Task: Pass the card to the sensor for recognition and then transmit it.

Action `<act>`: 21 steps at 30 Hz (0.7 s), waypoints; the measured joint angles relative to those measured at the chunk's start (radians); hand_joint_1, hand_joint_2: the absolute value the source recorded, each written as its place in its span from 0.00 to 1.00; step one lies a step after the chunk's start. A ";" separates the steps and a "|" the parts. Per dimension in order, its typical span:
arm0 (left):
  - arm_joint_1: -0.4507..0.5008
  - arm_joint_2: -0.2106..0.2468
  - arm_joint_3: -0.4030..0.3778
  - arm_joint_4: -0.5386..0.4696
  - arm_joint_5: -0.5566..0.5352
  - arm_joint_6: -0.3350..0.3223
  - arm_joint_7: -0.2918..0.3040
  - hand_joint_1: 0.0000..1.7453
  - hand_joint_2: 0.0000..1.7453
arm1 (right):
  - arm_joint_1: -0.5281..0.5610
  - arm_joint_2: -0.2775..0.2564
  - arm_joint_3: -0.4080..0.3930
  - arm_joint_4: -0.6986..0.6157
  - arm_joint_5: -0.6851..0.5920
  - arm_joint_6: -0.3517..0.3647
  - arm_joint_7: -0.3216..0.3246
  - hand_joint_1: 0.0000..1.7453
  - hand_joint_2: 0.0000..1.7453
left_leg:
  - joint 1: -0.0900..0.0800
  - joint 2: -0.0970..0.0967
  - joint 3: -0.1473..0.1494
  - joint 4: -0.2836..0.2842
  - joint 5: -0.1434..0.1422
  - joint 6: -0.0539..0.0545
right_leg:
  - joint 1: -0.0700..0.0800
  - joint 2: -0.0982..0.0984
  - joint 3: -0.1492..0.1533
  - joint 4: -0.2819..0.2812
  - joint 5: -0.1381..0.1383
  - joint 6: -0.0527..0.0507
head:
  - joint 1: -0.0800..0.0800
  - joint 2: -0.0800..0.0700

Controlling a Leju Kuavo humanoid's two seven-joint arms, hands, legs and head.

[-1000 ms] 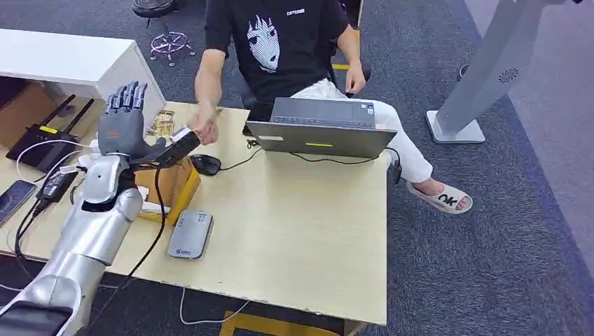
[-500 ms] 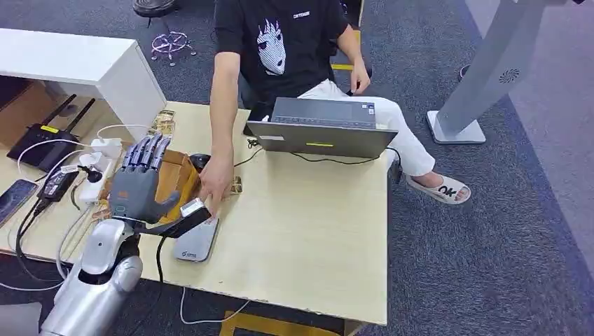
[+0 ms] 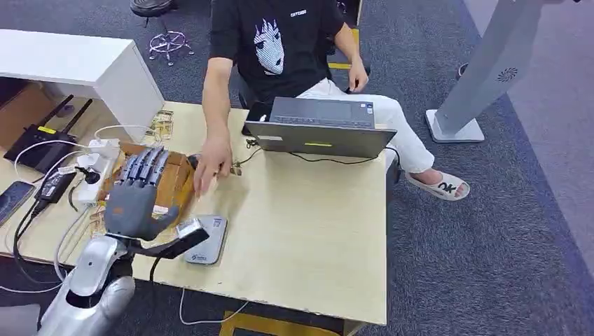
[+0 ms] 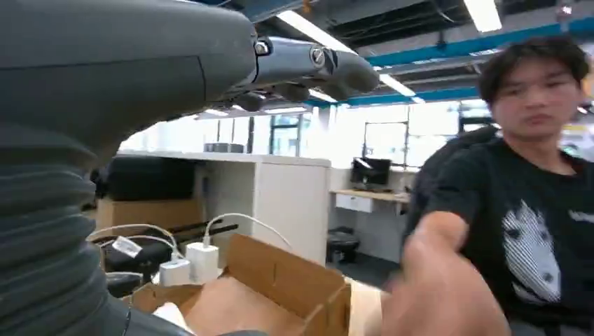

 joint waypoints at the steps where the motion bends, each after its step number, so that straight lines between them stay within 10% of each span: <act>1: 0.035 0.017 0.000 -0.033 0.005 -0.016 0.001 0.00 1.00 | 0.001 0.003 -0.010 0.002 0.000 0.000 -0.005 0.00 1.00 | 0.000 0.000 0.000 0.000 0.000 0.001 | 0.000 0.000 0.000 0.000 -0.001 0.000 | 0.000 0.000; 9: 0.253 0.187 0.054 -0.238 0.016 -0.131 0.066 0.00 1.00 | 0.009 0.029 -0.075 0.015 0.000 -0.008 -0.002 0.00 1.00 | 0.002 -0.002 0.000 0.000 -0.001 0.000 | 0.001 -0.002 0.000 0.000 -0.003 -0.002 | -0.001 0.000; 21: 0.308 0.267 0.095 -0.296 0.033 -0.226 0.114 0.00 1.00 | 0.009 0.040 -0.098 0.020 0.000 -0.008 -0.002 0.00 1.00 | 0.002 -0.002 0.001 0.000 -0.001 -0.001 | 0.001 -0.003 0.002 0.000 -0.003 -0.002 | 0.000 0.000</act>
